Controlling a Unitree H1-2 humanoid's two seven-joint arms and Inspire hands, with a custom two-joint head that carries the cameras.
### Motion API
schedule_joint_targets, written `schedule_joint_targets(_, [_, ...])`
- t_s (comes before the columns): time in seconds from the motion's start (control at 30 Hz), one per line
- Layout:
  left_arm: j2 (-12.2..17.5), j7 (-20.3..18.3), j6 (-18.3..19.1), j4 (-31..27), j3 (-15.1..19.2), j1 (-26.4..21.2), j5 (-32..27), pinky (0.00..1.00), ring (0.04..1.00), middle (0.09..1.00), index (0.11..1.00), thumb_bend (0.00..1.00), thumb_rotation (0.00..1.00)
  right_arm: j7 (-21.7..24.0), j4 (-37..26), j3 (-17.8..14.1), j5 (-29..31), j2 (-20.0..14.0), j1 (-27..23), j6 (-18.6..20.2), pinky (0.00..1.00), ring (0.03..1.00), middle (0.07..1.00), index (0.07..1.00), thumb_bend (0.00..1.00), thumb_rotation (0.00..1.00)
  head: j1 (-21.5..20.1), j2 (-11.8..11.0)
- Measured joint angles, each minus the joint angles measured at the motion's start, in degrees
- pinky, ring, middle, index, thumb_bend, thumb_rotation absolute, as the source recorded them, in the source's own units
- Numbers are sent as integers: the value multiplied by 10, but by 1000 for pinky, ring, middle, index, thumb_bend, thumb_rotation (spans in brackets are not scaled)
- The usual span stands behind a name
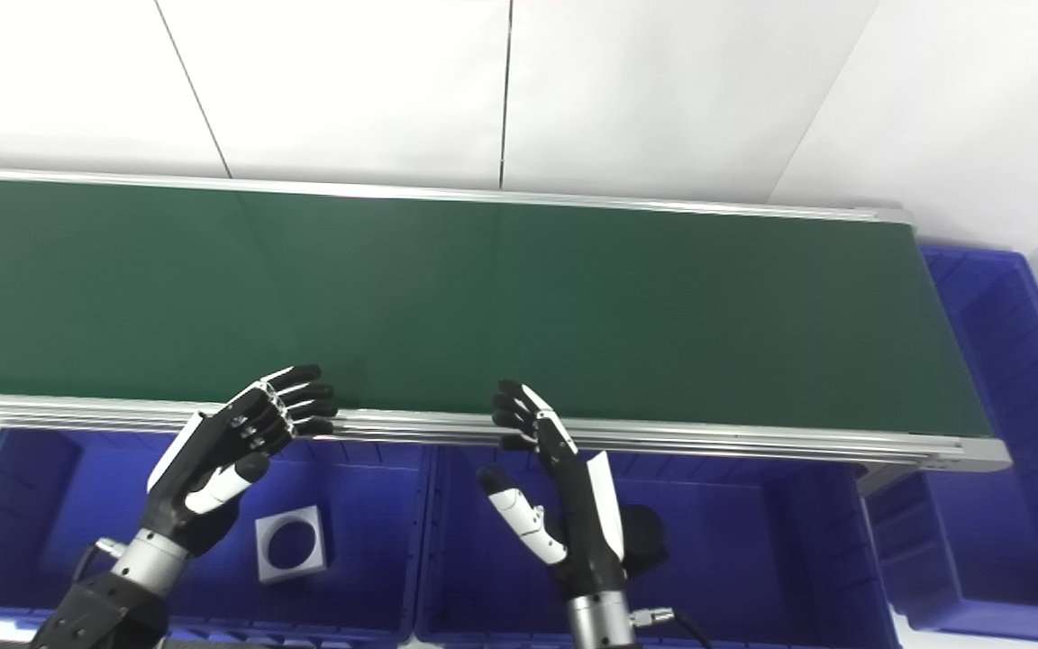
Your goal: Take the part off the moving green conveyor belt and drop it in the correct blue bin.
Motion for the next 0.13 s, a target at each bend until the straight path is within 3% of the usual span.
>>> schedule_joint_targets(0.13, [-9, 11, -9, -21, -3, 12, 13, 715, 746, 776, 808, 935, 582, 0, -6, -4, 5, -7, 7, 0, 670, 767, 811, 850, 627, 822, 15, -1])
